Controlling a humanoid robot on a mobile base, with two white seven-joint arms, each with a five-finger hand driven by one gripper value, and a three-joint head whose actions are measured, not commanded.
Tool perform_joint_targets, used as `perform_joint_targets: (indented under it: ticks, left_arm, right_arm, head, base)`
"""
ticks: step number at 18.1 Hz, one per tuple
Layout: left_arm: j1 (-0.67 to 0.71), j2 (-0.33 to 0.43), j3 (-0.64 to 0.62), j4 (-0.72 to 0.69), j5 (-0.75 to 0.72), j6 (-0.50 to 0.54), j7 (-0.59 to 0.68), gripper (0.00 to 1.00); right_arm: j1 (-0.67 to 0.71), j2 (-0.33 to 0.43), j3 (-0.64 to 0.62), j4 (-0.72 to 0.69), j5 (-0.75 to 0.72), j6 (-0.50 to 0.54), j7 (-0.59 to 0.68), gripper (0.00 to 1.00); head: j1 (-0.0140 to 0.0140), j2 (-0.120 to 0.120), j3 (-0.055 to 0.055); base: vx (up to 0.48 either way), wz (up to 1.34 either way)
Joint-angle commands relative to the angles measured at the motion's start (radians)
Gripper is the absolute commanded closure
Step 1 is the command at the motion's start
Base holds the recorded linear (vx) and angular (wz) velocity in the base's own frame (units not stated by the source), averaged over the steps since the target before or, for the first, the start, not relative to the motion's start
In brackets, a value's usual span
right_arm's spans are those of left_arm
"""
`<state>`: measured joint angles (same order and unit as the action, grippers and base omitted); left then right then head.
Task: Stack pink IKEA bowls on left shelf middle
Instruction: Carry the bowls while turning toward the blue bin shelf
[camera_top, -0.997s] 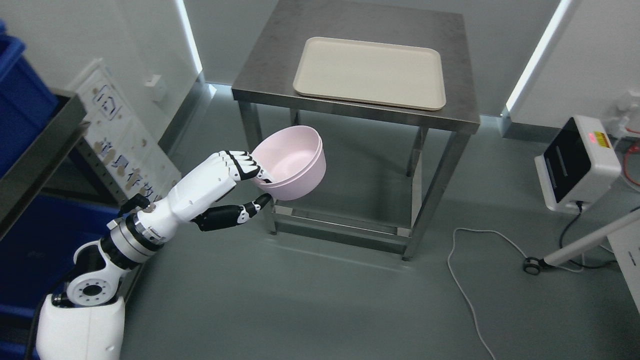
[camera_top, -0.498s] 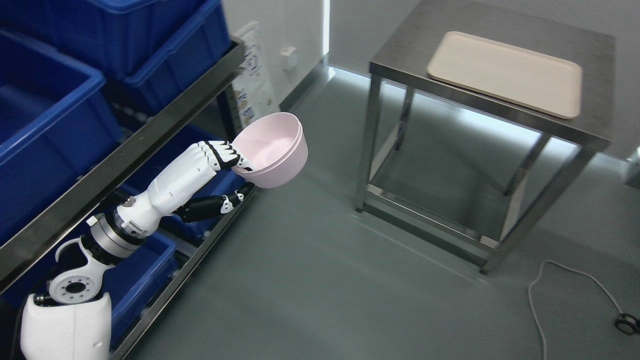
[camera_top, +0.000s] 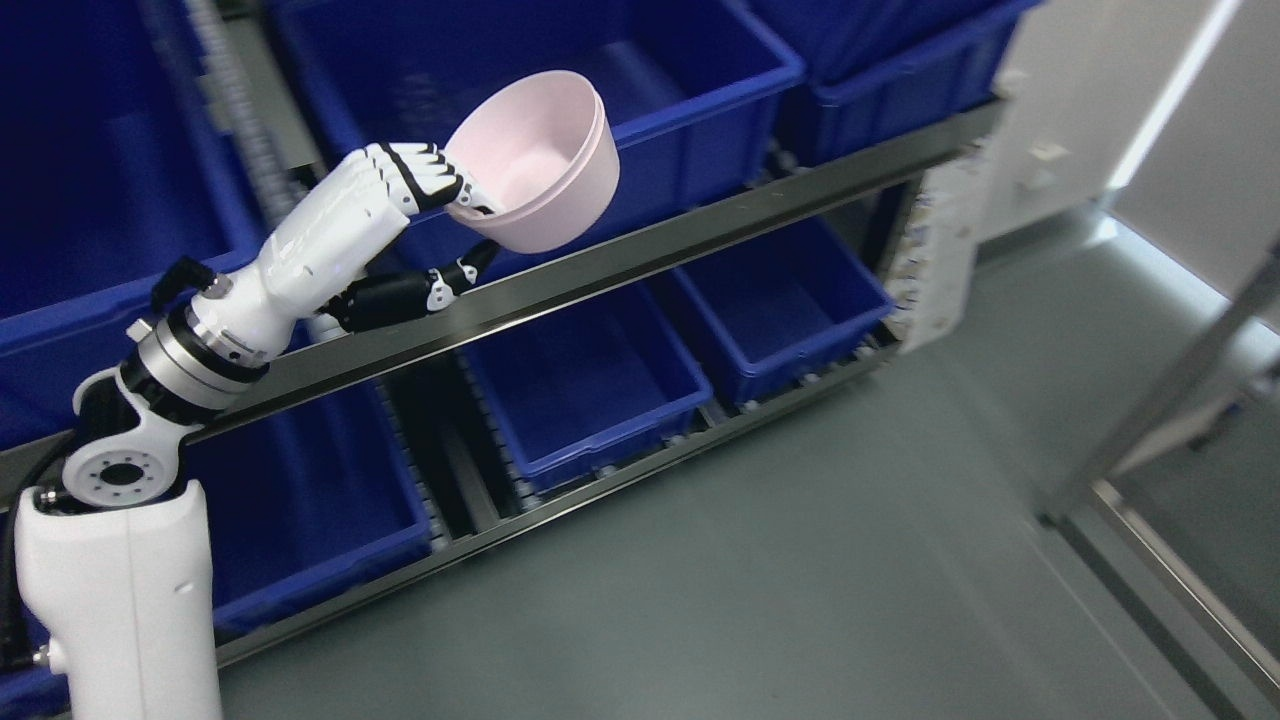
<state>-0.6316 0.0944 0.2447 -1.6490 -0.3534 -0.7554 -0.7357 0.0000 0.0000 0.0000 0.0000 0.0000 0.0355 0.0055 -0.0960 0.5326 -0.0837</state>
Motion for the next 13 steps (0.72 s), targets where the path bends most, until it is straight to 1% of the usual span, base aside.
perform_joint_targets:
  ticks: [1,3,5,7,9,12,13]
  left_arm:
    - [-0.123,0.007,-0.016,0.005,-0.03,0.066,0.001,0.93]
    - [-0.145,0.005,-0.051,0.005,-0.032,0.08,0.001,0.93]
    - [-0.154,0.004,-0.087,0.006,-0.036,0.116,0.002,0.93]
    - [-0.16,0.004,-0.103,0.008,-0.045,0.139,0.002,0.93]
    - [-0.19,0.005,-0.113,0.02,-0.065,0.169,0.002,0.93]
    - [-0.218,0.025,-0.108,0.035,-0.149,0.261,0.001,0.93]
    - [-0.217,0.039,-0.108,0.035,-0.156,0.278,0.001,0.93]
  right_arm:
    - [0.002,-0.017,-0.011,-0.034,0.0,0.0,0.001,0.0]
    - [0.002,-0.017,-0.011,-0.034,0.0,0.0,0.001,0.0]
    - [0.002,-0.017,-0.011,-0.034,0.0,0.0,0.001,0.0]
    - [0.002,-0.017,-0.011,-0.034,0.0,0.0,0.001,0.0]
    - [0.002,-0.017,-0.011,-0.034,0.0,0.0,0.001,0.0]
    - [0.002,-0.017,-0.011,-0.034,0.0,0.0,0.001,0.0]
    - [0.002,-0.017,-0.011,-0.034,0.0,0.0,0.001,0.0]
  head:
    - [0.0,0.0,0.0]
    - [0.0,0.0,0.0]
    - [0.0,0.0,0.0]
    - [0.0,0.0,0.0]
    - [0.0,0.0,0.0]
    - [0.0,0.0,0.0]
    - [0.0,0.0,0.0]
  base:
    - [-0.138,1.34]
    - [-0.113,1.3]
    - [-0.065,1.18]
    - [0.042,0.53]
    - [0.065,0.14]
    - [0.066,0.09]
    - [0.06,0.19]
